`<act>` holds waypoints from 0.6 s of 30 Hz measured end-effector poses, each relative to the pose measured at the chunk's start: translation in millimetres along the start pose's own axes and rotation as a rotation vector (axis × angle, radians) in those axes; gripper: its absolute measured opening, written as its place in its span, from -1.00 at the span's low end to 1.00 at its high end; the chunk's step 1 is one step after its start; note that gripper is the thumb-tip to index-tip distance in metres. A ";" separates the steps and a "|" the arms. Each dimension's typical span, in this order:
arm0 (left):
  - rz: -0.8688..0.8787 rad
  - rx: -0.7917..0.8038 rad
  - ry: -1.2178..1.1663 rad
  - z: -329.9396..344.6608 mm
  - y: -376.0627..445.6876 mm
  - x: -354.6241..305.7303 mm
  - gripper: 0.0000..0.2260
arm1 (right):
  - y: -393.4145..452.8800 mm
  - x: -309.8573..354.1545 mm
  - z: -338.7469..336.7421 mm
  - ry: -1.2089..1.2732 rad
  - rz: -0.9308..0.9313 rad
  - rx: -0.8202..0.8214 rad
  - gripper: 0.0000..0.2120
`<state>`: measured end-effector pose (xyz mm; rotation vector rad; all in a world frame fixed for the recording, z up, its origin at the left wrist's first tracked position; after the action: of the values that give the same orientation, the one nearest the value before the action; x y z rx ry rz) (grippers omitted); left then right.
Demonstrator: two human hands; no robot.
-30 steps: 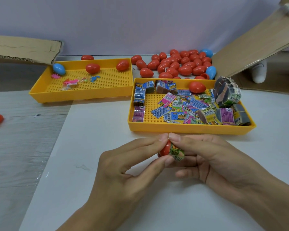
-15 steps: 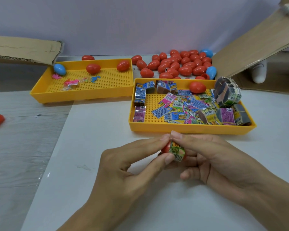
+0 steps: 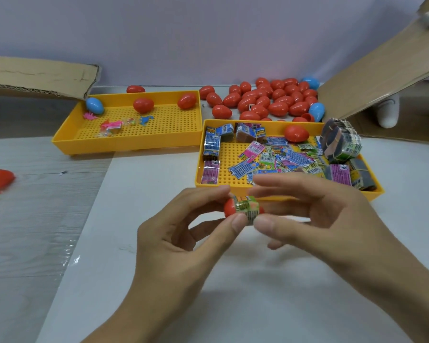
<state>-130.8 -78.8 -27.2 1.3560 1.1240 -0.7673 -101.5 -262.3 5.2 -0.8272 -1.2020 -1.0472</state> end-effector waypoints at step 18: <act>0.022 0.064 -0.046 -1.3 0.2 -8.2 -0.76 | -3.5 -6.9 4.2 -0.223 -0.449 0.087 -0.76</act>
<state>-133.5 -79.0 -19.3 1.3952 1.0546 -0.8201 -106.4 -258.3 -0.8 -0.6305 -1.6617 -1.2738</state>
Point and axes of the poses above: each hand's wrist, its own y-axis towards the middle knuckle, its own z-axis out of the palm, x = y × z, the point moved 1 cm from there along y, towards the middle knuckle, and after that the axes turned 15 degrees about y, right-handed, at the moved point
